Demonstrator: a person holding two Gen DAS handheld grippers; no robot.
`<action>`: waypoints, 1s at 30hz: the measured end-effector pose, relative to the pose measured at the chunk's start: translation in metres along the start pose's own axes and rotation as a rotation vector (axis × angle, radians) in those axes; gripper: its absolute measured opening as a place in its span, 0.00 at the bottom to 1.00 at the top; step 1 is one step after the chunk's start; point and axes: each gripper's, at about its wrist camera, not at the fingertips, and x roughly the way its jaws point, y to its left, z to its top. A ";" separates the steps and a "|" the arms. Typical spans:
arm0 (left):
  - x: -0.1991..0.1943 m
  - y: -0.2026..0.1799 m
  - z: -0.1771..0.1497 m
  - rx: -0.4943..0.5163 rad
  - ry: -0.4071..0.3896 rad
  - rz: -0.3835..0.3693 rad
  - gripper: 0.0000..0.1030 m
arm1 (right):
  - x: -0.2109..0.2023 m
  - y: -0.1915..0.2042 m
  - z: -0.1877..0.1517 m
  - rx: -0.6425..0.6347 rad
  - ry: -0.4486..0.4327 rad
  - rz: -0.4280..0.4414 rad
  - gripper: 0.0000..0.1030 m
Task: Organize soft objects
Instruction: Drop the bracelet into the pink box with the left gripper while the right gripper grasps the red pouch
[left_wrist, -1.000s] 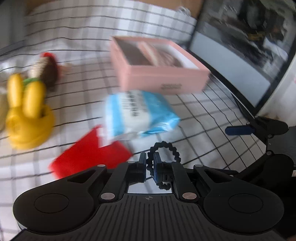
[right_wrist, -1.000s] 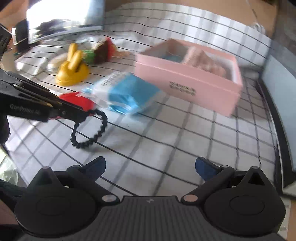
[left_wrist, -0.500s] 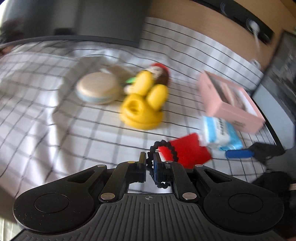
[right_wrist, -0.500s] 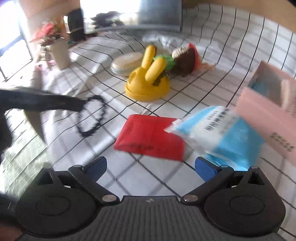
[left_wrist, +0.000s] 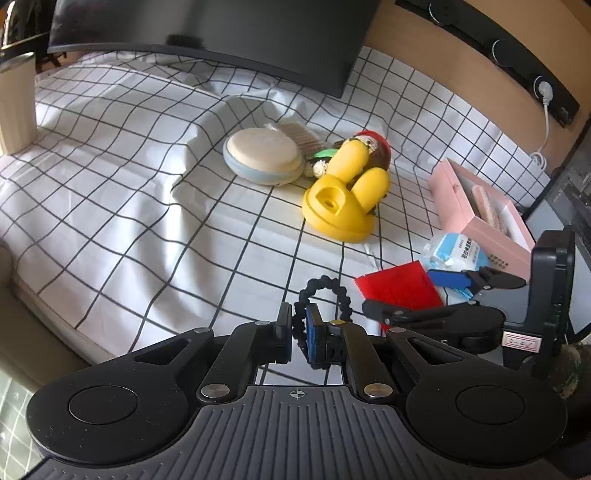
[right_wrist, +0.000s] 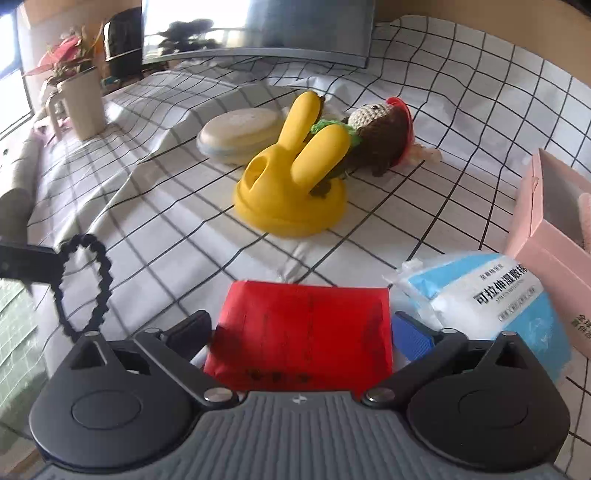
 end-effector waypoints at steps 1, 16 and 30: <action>-0.001 -0.001 0.000 0.003 0.003 -0.006 0.09 | -0.003 -0.001 -0.001 -0.010 0.007 0.017 0.91; 0.015 -0.100 0.043 0.292 0.045 -0.355 0.09 | -0.150 -0.076 -0.051 0.155 -0.133 -0.173 0.81; 0.136 -0.244 0.143 0.258 -0.076 -0.457 0.15 | -0.207 -0.106 -0.119 0.389 -0.153 -0.449 0.81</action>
